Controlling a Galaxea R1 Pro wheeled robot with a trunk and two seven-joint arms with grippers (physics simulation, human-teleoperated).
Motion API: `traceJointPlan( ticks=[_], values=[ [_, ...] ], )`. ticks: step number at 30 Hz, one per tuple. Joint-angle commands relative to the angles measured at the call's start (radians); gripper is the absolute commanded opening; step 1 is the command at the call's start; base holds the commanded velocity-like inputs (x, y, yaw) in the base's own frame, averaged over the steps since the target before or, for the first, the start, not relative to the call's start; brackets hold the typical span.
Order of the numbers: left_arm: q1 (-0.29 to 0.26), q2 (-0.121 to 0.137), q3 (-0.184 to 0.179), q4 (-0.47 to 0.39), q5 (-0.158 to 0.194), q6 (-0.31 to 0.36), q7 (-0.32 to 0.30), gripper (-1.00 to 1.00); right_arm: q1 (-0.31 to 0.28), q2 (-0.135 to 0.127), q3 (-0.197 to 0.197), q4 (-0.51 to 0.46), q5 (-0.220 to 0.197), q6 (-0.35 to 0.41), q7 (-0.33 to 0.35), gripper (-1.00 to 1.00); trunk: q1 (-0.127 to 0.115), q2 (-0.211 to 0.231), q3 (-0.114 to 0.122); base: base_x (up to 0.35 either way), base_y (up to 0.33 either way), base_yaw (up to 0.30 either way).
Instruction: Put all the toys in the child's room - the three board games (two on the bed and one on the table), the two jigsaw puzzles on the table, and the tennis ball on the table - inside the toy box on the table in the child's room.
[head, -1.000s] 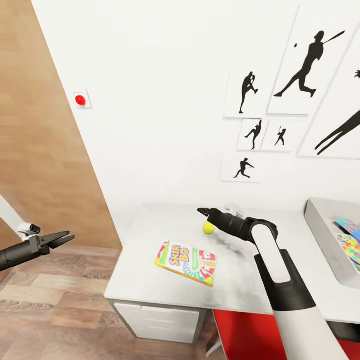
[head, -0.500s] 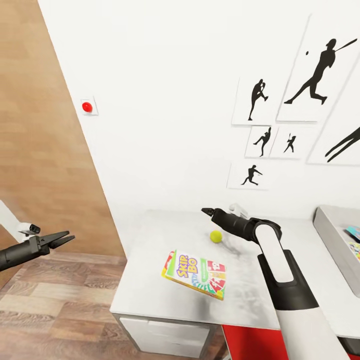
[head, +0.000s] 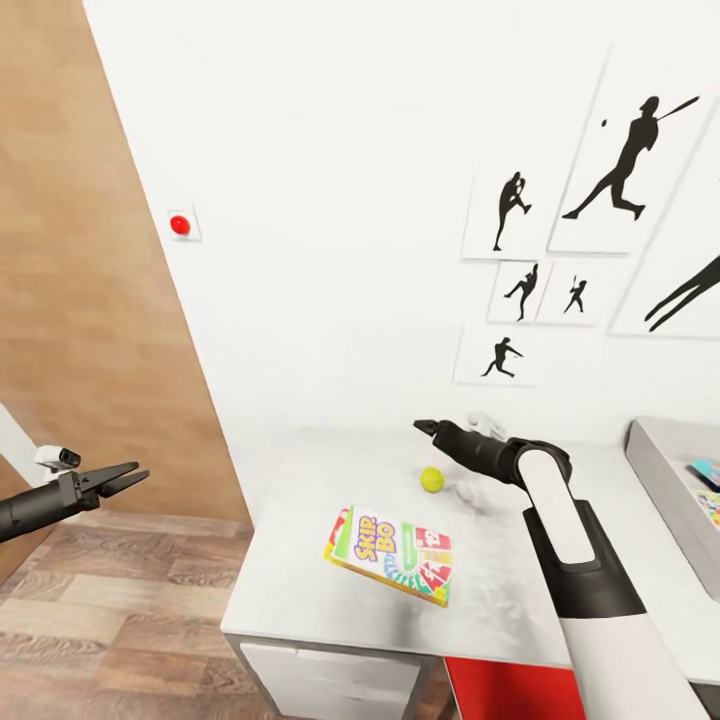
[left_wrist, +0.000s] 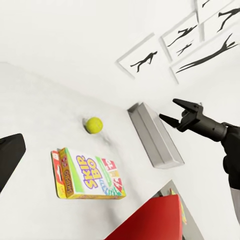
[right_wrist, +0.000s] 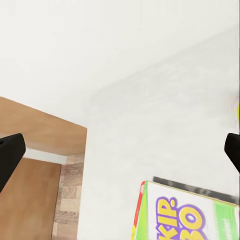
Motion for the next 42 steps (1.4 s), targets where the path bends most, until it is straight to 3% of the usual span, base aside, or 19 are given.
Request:
traceJointPlan(
  ticks=[1, 13, 20, 34, 42],
  values=[
    [-0.001, 0.000, 0.000, 0.000, 0.000, 0.011, -0.004, 1.00, -0.001, -0.002, 0.001, 0.001, -0.010, 0.001, -0.018, 1.00, 0.001, -0.002, 0.000, 0.001, 0.001, 0.000],
    [-0.001, 0.000, -0.001, 0.000, 0.000, 0.011, -0.004, 1.00, -0.002, -0.001, 0.006, 0.057, -0.013, 0.053, -0.211, 1.00, 0.001, -0.002, 0.019, 0.000, 0.000, 0.001],
    [-0.001, -0.001, -0.001, 0.000, -0.001, 0.011, -0.004, 1.00, -0.017, -0.004, -0.001, 0.167, -0.013, 0.077, -0.301, 1.00, 0.001, -0.002, 0.025, 0.000, 0.000, 0.007],
    [-0.001, -0.001, -0.001, 0.000, -0.002, 0.011, -0.004, 1.00, -0.054, -0.002, 0.003, 0.312, -0.012, 0.125, -0.433, 1.00, 0.001, -0.002, 0.026, 0.000, 0.000, 0.000],
    [-0.001, -0.001, -0.001, 0.000, -0.002, 0.011, -0.004, 1.00, -0.056, -0.002, 0.003, 0.335, -0.012, 0.133, -0.441, 1.00, 0.001, -0.002, 0.026, 0.000, 0.000, 0.000]
  ],
)
